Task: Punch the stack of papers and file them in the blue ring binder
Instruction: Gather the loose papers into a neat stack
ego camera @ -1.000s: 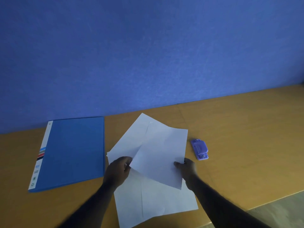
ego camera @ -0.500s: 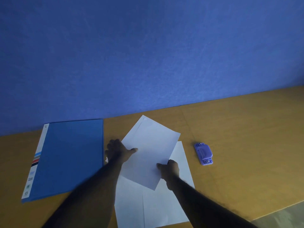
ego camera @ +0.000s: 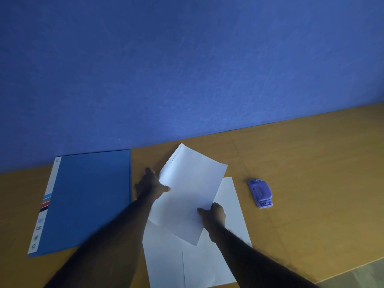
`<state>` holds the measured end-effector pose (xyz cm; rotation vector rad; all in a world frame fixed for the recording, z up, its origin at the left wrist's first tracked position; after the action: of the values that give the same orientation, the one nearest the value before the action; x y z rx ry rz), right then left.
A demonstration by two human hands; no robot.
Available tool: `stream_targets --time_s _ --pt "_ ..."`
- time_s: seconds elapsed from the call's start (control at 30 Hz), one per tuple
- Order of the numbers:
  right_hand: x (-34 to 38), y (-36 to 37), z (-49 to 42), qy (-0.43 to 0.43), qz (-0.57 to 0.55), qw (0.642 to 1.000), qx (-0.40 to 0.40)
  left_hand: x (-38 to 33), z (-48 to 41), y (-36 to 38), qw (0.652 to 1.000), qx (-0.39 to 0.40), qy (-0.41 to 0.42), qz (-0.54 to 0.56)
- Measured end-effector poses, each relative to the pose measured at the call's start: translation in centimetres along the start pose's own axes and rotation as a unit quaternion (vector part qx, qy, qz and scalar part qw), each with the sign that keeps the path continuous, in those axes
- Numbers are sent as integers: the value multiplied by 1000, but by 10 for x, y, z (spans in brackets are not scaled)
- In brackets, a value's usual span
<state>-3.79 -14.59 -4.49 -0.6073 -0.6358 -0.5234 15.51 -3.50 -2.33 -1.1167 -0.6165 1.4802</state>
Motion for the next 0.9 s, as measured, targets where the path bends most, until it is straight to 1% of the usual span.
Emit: stream_targets --time_s 0.1,0.17,0.23,0.37,0.43,0.47,0.53,0.6,0.67,0.73,0.8,0.9 --pt "-1 -4 0 -21 17 1000 -5 4 -5 -11 996 49 54 44" --pt "-1 -7 0 -39 36 999 -7 5 -1 -18 992 64 83 66" --pt "-1 -9 1 -49 50 998 -6 10 3 -18 987 73 87 111" --pt "3 -11 3 -73 66 995 11 24 13 -4 972 139 96 163" --pt "7 -15 2 -89 86 992 17 29 18 3 971 132 91 177" --pt "9 -19 2 -96 101 990 7 31 22 5 971 120 93 185" --pt "8 -35 1 -110 132 984 -45 38 29 9 970 91 76 212" --pt "-1 -56 -1 -115 181 970 -114 49 33 8 963 68 53 255" --pt "-13 -75 0 -71 264 950 -153 61 40 7 950 57 19 307" --pt "-25 -84 7 -15 331 932 -146 75 48 7 940 36 -22 339" --pt "-33 -84 13 -3 367 919 -142 88 52 11 934 11 -52 354" --pt "-39 -81 15 4 355 922 -154 104 56 20 931 2 -72 357"
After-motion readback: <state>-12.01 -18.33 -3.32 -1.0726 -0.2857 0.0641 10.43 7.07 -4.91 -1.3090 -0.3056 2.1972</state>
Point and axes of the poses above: each hand's wrist, its own z-axis away from the middle knuckle, its own y-axis out of the palm, x = y × z, the point moved 1 cm from there along -z, towards the middle knuckle, and after that the axes turned 1 degree about x, right-handed, at the moved point
